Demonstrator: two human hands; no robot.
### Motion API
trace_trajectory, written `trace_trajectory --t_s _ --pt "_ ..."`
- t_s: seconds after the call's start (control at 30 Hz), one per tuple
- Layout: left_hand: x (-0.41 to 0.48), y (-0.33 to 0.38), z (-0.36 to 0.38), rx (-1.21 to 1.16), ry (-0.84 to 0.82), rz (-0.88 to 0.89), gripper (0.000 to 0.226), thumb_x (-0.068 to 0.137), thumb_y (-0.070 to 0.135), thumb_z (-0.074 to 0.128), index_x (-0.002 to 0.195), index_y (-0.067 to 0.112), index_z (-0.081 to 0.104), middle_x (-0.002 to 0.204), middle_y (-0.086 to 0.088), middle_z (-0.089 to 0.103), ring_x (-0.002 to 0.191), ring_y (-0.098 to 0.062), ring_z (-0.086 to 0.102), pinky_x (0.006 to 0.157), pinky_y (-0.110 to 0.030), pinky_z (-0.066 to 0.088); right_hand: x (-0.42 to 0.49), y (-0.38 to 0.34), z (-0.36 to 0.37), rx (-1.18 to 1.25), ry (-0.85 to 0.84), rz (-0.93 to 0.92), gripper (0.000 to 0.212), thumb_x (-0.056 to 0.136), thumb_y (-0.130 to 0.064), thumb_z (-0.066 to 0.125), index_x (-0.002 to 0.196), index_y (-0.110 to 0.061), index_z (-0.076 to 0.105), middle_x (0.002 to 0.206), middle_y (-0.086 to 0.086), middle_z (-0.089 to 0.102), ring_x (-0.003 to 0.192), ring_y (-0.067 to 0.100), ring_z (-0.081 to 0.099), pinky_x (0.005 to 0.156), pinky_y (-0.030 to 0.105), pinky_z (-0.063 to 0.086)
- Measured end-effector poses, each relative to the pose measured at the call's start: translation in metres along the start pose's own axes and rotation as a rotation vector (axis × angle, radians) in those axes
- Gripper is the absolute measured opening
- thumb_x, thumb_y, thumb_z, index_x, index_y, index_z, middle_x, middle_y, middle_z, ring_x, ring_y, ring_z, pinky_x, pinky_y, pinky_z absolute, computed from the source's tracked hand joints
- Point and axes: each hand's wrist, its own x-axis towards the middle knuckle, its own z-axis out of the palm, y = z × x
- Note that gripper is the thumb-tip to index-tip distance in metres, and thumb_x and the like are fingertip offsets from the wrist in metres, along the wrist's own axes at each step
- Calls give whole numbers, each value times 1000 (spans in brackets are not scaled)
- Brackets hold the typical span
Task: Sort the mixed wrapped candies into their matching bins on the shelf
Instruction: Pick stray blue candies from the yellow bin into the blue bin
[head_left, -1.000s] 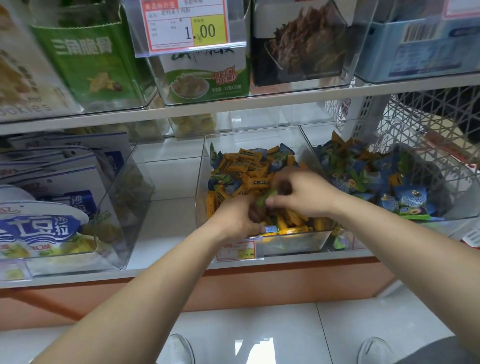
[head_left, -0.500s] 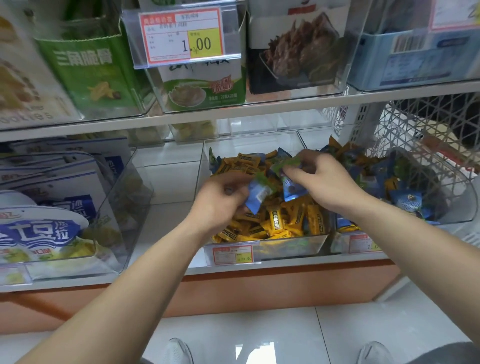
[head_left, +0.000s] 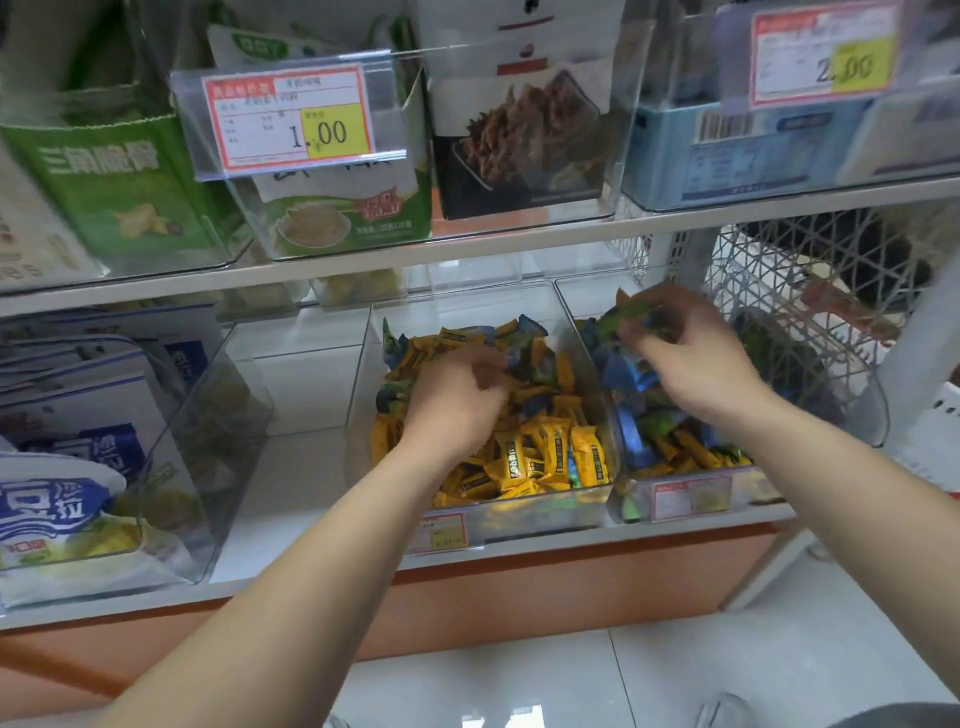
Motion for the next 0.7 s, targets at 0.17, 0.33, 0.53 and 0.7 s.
trace_trajectory --t_s 0.17,0.33,0.53,0.7 --pt "58 8 33 293 -109 23 49 91 42 63 137 29 50 134 -3 57 119 -27 55 93 -35 45 2 30 -10 -174 -46 27 23 99 -34 56 120 -27 59 116 0 65 104 20 60 79 27 40" --pt "83 -3 39 279 -299 58 43 82 36 76 122 34 61 123 3 63 115 -22 57 90 -31 44 9 40 -23 -350 -123 9 18 99 -37 54 117 -33 56 111 -1 67 98 24 63 78 36 50" --pt "84 -2 27 95 -9 90 24 92 17 60 109 33 57 92 11 64 75 -8 64 61 -22 46 15 46 -26 -810 -190 41 42 99 -43 51 140 -32 53 144 6 46 131 34 39 101 45 44" --pt "87 17 42 104 -165 181 22 97 10 50 106 23 64 106 7 65 96 -7 60 70 -11 42 15 42 -21 -767 -99 -33 27 98 -34 55 122 -28 65 129 3 55 121 31 48 94 43 46"
